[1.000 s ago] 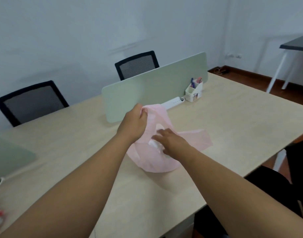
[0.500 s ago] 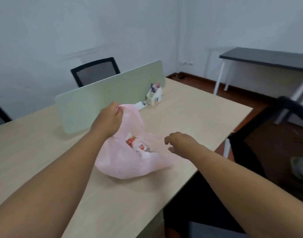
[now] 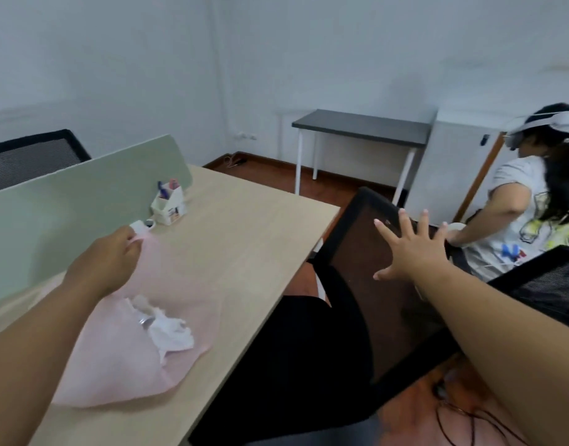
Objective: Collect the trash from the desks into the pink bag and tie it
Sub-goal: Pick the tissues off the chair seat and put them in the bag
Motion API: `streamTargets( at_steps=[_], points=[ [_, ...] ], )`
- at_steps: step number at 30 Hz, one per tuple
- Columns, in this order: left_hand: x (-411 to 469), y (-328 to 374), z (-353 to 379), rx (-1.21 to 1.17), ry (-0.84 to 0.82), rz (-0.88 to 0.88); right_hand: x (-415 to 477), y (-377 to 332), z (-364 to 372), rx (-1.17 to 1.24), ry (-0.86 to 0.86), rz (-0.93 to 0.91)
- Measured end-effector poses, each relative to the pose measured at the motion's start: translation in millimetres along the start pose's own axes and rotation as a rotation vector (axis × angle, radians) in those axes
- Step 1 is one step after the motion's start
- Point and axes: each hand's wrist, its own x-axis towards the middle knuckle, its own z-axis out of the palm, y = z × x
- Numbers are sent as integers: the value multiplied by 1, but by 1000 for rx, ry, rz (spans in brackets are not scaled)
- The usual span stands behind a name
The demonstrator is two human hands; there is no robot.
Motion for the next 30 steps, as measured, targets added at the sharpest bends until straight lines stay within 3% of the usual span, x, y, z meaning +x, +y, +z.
streamTargets(
  at_steps=[5, 18, 30],
  points=[
    [-1, 13, 15, 43, -45, -36, -2, 39, 31, 293, -335, 197],
    [-3, 50, 17, 79, -53, -48, -32, -9, 30, 194, -190, 128],
    [-8, 38, 12, 99, -73, 19, -48, 6, 46, 432, -140, 267]
  ],
)
